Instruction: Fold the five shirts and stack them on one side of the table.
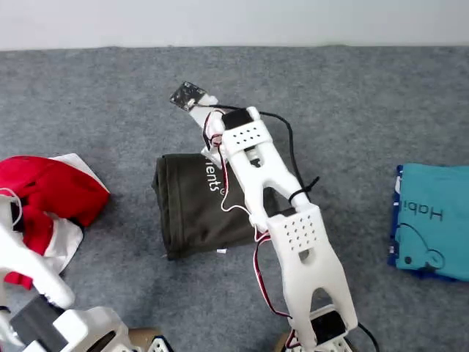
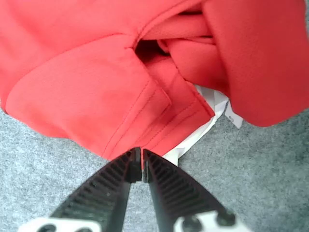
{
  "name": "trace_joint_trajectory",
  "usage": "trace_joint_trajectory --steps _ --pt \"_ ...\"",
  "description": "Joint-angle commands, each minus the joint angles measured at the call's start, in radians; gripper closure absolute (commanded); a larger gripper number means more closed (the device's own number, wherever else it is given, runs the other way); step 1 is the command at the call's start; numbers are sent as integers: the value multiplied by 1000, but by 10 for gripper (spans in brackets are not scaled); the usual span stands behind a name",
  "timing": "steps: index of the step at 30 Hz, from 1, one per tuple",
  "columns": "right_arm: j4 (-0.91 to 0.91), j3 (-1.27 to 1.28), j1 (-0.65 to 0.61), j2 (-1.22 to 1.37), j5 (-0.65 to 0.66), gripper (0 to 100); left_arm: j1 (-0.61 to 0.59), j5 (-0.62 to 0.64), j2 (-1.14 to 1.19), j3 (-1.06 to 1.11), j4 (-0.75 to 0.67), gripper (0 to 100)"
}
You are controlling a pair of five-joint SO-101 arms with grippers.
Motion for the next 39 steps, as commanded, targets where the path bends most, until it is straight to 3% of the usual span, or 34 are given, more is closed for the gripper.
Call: trace_joint_trajectory --steps 1,10,15,26,32,39 --pt "62 -199 -18 5 -5 988 2 0 -29 -4 -15 985" --pt "579 -560 -19 7 -17 983 2 0 -29 -4 -17 985" --pt "578 -451 1 -110 -178 982 3 0 -29 -4 -17 985" --pt "561 382 -44 -605 -327 879 9 2 -29 27 -15 985" --pt "545 417 -12 -595 -450 684 35 -68 -37 35 12 985" --pt "512 420 -12 -446 -555 675 35 -104 -32 -39 75 985"
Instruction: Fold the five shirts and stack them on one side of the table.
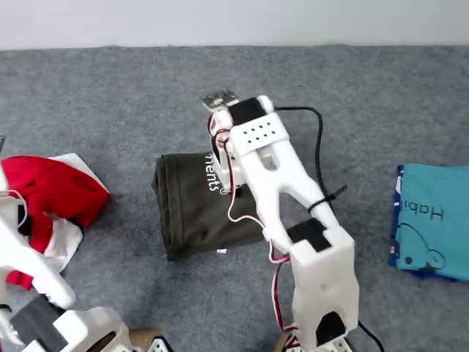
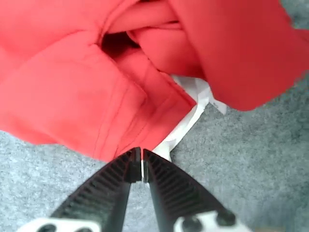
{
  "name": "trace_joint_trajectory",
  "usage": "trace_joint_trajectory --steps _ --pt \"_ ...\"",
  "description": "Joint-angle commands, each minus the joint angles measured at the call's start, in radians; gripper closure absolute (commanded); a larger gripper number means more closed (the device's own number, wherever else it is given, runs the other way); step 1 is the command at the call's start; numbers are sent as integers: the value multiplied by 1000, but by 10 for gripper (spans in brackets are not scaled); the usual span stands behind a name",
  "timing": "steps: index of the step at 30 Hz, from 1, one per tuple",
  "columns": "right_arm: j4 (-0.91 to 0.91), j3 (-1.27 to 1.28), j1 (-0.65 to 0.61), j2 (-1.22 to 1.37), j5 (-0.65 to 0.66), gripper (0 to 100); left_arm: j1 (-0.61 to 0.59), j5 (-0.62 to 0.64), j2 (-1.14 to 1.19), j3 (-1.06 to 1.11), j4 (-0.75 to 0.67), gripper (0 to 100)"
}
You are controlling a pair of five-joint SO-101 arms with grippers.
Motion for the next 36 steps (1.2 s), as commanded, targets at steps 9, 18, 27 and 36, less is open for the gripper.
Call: trace_joint_trajectory --steps 9,18,27,36 --pt "-88 0 19 111 -74 675 3 -14 -37 -61 86 985" --pt "-128 -2 62 292 -147 677 3 -14 -37 -62 104 985" --pt "-122 -9 59 320 -141 912 3 -12 -37 -62 104 985" --pt "-54 -26 105 280 -66 988 8 -11 -37 -62 103 985"
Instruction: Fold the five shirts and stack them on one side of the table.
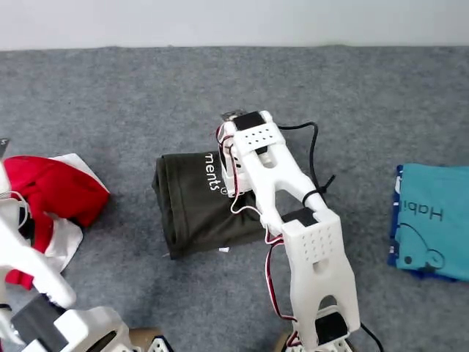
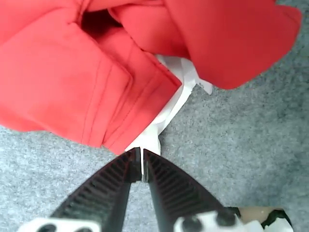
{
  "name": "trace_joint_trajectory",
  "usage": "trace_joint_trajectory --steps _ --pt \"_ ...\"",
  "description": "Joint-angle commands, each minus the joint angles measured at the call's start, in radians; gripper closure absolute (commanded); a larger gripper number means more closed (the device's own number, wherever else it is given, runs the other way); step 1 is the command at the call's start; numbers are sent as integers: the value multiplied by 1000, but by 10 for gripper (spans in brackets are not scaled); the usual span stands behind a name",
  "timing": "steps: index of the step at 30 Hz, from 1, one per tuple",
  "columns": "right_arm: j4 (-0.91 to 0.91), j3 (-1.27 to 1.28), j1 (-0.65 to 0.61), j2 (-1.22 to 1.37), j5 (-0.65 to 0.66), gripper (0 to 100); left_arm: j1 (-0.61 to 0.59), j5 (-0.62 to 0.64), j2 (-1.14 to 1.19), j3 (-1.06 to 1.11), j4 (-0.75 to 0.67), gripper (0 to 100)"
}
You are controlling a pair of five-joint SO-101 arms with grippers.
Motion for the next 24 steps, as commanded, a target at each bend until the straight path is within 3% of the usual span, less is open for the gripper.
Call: trace_joint_trajectory --steps 1,5,11,15,19,24 --pt "61 -8 53 -7 57 988 8 -6 -37 -39 9 985" --pt "82 -6 173 -96 279 988 8 -8 -38 -39 11 985" --pt "-1 -29 414 -143 873 988 9 -9 -38 -39 34 985" --pt "-27 -83 469 -142 1191 988 9 -9 -38 -39 46 985" --pt "-99 -153 449 -142 1327 988 21 -9 -38 -39 46 985" --pt "-232 -161 404 -120 1335 989 84 -9 -38 -39 72 985"
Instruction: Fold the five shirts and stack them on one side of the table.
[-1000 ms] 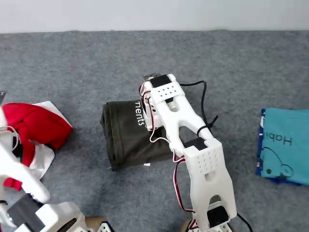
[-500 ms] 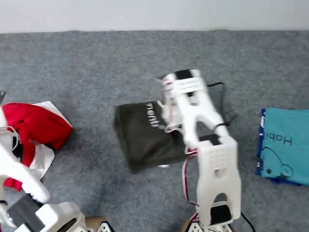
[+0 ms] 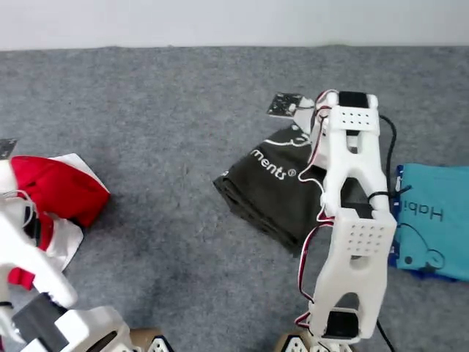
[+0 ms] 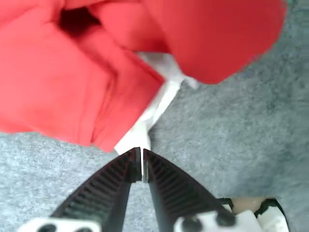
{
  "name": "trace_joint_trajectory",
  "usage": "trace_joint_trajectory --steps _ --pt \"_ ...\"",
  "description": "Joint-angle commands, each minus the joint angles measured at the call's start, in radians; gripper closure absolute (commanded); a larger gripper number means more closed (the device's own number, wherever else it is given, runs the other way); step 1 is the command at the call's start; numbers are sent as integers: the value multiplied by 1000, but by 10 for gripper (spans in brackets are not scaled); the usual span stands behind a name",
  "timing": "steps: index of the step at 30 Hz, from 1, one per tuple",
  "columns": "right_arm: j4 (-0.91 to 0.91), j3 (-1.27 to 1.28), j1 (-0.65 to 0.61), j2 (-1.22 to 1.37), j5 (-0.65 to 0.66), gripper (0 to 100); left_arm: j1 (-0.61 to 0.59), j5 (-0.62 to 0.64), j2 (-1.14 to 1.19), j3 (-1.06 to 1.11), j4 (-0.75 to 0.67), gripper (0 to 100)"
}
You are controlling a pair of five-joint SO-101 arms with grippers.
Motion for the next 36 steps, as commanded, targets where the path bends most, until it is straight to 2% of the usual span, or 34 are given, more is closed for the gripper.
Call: trace_joint_trajectory --steps 1,4,9,16,21,26,29,34,36 --pt "-64 -58 -21 -31 17 988 51 -9 -38 -39 26 985" --pt "-51 -71 -19 -24 -55 947 72 -8 -38 -39 26 985" --pt "8 -152 1 -56 -344 732 71 -9 -38 -39 25 985" --pt "160 -203 -30 -127 -933 724 74 -9 -38 -39 21 985" --pt "321 -203 -79 -148 -1191 722 71 -11 -38 -71 20 985" --pt "328 -196 -110 -157 -1476 720 71 -11 -38 -130 23 985" --pt "328 -190 -122 -148 -1571 676 71 -11 -38 -153 23 985" --pt "323 -118 -136 -147 -1722 488 71 -11 -38 -157 23 985" --pt "297 -91 -139 -145 -1743 488 71 -11 -38 -157 23 985"
